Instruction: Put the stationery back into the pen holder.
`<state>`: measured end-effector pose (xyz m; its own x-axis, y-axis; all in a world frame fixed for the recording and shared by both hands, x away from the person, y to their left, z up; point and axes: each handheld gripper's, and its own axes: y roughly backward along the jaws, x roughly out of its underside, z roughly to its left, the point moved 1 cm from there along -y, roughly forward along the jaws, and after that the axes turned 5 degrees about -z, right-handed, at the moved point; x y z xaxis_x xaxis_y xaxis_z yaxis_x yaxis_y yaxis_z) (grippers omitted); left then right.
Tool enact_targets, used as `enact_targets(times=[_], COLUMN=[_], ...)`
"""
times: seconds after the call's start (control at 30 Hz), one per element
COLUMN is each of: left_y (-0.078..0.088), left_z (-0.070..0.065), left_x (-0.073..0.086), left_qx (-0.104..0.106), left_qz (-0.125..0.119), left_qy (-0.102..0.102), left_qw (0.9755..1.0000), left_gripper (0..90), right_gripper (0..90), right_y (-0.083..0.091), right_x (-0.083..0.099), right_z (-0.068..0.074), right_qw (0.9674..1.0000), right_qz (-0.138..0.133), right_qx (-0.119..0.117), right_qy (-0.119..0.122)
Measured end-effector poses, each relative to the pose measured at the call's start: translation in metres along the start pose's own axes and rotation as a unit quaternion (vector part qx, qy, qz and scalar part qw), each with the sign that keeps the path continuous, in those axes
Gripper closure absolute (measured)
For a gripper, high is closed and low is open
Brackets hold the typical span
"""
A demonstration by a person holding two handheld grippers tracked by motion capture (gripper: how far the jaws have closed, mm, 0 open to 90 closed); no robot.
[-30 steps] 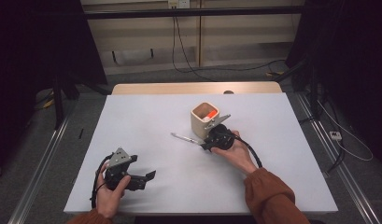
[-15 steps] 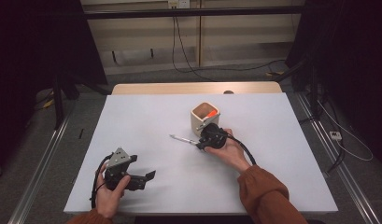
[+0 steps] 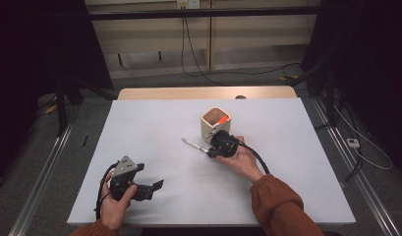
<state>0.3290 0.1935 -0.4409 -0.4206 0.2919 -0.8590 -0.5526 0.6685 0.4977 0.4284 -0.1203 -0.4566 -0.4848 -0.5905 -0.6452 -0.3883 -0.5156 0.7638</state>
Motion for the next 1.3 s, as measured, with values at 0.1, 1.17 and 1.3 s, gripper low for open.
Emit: enact_targets(times=[0.1, 1.17, 1.3], left_y=[0.000, -0.007, -0.012], left_z=[0.000, -0.011, -0.019], left_x=[0.000, -0.021, -0.030], left_qx=[0.000, -0.015, -0.012], left_qz=[0.001, -0.041, -0.050], left_qy=[0.000, 0.012, 0.007], left_qw=[1.0000, 0.9990, 0.9986], left_gripper=[6.0, 6.3, 6.3], right_gripper=[80.8, 80.7, 80.7], right_y=[0.003, 0.069, 0.077], right_x=[0.001, 0.039, 0.046], right_z=[0.002, 0.026, 0.030], right_qw=[0.9999, 0.9827, 0.9789], right_qz=[-0.009, -0.181, -0.200], right_qx=[-0.002, -0.017, -0.018], right_qy=[-0.003, -0.036, -0.040])
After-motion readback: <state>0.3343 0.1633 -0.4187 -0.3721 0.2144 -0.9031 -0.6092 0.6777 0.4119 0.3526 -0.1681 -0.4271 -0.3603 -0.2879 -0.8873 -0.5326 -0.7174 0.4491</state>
